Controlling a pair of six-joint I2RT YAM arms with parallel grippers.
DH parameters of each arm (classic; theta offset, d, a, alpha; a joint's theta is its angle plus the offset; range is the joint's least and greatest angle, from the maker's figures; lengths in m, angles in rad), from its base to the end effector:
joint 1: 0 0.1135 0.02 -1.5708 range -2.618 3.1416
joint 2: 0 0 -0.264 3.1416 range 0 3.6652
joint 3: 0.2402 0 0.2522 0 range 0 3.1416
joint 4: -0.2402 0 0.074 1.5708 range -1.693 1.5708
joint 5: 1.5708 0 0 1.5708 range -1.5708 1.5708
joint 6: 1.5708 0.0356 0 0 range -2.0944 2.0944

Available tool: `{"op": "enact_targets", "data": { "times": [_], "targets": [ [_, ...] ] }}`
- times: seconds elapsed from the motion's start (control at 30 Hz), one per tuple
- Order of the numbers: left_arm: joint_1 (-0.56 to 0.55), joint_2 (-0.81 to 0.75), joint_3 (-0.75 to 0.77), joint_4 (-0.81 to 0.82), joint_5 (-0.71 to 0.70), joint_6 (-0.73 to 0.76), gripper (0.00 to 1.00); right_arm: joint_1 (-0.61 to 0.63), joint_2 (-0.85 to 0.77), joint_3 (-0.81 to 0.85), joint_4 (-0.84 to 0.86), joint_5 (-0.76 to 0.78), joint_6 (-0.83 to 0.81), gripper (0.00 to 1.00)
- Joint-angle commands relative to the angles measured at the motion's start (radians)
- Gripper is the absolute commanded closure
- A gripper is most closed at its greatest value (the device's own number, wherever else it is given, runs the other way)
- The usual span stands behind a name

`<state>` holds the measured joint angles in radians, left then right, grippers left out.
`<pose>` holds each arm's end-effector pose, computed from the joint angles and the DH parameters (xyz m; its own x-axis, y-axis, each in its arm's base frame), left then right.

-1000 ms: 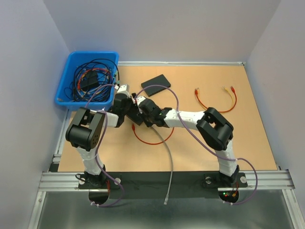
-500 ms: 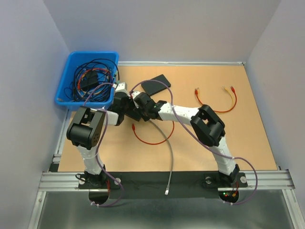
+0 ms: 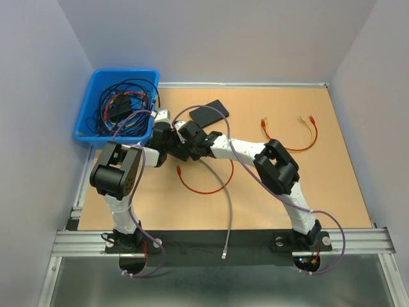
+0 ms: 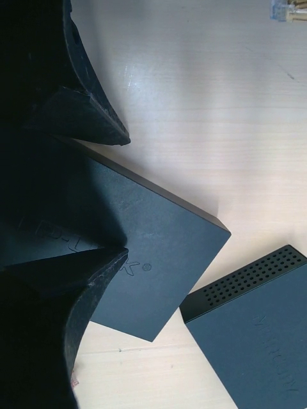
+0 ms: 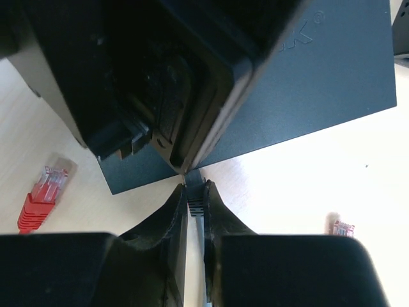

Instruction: Insert the plug into the switch port

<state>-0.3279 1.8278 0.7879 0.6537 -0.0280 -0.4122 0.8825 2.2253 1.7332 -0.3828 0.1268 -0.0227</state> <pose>0.3453 -0.1164 0.1467 -0.4459 -0.2713 -0.8530 0.1296 0.9233 -0.3615 0.3179 0.3795 0.1762 -0.4712 -0.6083 -0.6387 -0.7255 0.6791 -0.1116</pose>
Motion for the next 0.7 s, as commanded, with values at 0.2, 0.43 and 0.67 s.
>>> {"op": "enact_targets", "data": {
  "times": [0.2, 0.43, 0.67],
  "targets": [
    [-0.089, 0.056, -0.073, -0.247, 0.342, -0.111, 0.28, 0.018, -0.190, -0.154, 0.668, -0.003, 0.033, 0.58],
    [-0.066, 0.060, -0.079, -0.232, 0.367, -0.111, 0.28, 0.019, -0.393, -0.372, 0.687, 0.053, 0.061, 0.38],
    [-0.066, 0.067, -0.078, -0.227, 0.372, -0.109, 0.27, 0.016, -0.596, -0.561, 0.654, 0.209, 0.052, 0.33]
  ]
}}
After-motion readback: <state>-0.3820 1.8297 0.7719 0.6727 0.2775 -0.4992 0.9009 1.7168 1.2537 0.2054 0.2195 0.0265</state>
